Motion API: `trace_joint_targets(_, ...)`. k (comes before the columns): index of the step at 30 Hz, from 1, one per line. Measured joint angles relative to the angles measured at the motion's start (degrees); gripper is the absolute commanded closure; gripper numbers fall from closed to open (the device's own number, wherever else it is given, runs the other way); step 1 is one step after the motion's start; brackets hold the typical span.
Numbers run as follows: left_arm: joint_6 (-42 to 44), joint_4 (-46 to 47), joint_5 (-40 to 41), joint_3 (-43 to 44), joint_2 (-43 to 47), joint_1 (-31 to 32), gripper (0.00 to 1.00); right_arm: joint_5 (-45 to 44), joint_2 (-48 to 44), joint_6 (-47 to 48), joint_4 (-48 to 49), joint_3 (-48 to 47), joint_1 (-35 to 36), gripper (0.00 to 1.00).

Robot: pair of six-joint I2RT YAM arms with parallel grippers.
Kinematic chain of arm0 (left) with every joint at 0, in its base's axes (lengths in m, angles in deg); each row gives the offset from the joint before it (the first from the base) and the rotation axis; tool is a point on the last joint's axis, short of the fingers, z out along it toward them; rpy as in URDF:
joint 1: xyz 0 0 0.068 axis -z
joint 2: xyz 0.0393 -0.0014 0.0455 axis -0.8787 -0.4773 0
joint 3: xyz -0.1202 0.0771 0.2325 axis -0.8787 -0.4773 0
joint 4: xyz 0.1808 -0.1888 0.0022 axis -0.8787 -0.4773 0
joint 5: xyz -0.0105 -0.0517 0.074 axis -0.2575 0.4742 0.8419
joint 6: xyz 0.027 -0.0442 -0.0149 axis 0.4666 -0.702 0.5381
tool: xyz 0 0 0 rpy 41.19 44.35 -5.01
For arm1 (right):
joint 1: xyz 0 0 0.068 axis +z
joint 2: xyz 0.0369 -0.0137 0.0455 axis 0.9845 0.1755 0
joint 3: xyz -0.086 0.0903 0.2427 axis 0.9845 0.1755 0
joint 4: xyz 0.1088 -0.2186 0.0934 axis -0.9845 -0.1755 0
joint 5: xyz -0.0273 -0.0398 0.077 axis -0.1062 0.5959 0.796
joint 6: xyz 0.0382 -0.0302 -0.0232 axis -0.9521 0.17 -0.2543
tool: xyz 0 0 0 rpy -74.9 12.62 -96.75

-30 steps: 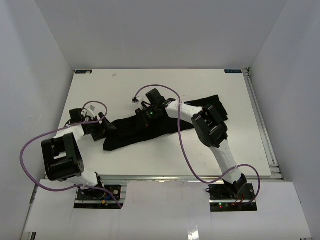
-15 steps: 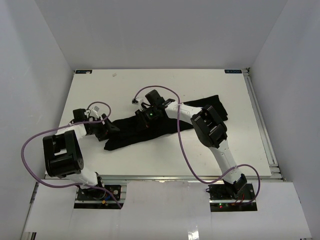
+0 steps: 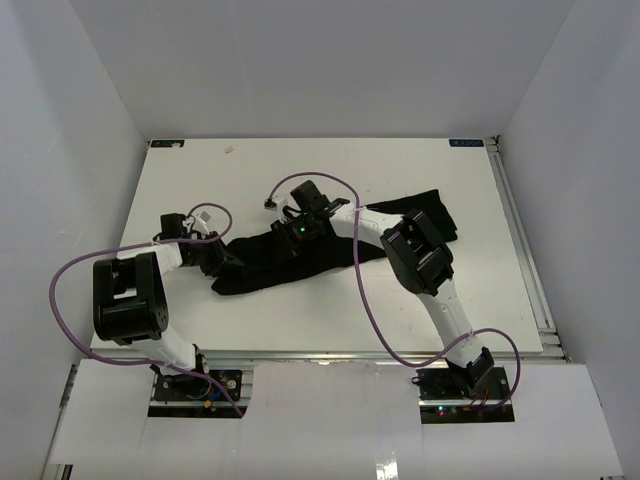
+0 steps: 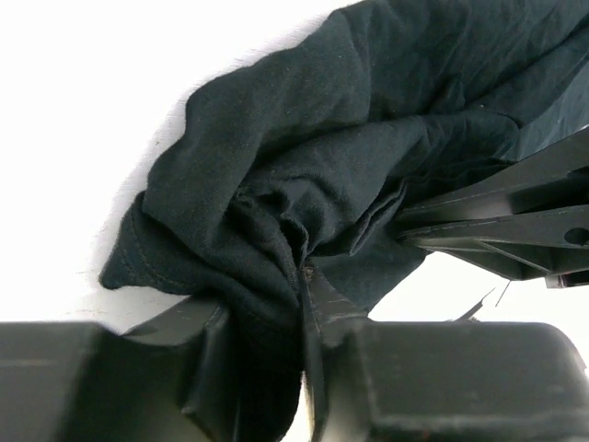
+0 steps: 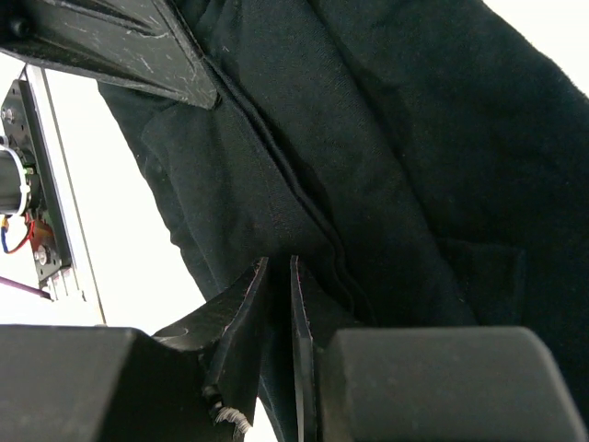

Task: Fold and stack the t-shirts
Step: Grab the bottom of the folded rectangular tshirt with left arm

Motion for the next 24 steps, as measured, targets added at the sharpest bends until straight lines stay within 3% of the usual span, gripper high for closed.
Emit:
trace_joint_targets(4, -1.1, 0.1, 0.2, 0.0, 0.0, 0.0, 0.78, 0.0, 0.0, 0.0, 0.0, 0.0, 0.0, 0.78)
trace_joint_targets(12, -3.1, 0.4, -0.4, 0.1, 0.0, 0.2, 0.85, 0.1, 0.0, 0.0, 0.0, 0.1, 0.0, 0.76)
trace_joint_targets(13, -3.4, 0.3, -0.5, 0.3, 0.1, 0.2, 0.92, 0.1, 0.0, 0.1, 0.0, 0.1, 0.0, 0.76)
trace_joint_targets(20, -5.3, -2.4, -0.5, 4.8, 4.4, 0.4, 0.92, 1.1, -2.7, 0.7, 0.5, 1.9, -1.1, 0.57)
trace_joint_targets(24, -5.8, -4.3, -0.2, 8.6, 7.2, 0.8, 0.92, 2.2, -7.4, 1.9, 0.5, 2.4, -3.3, 0.53)
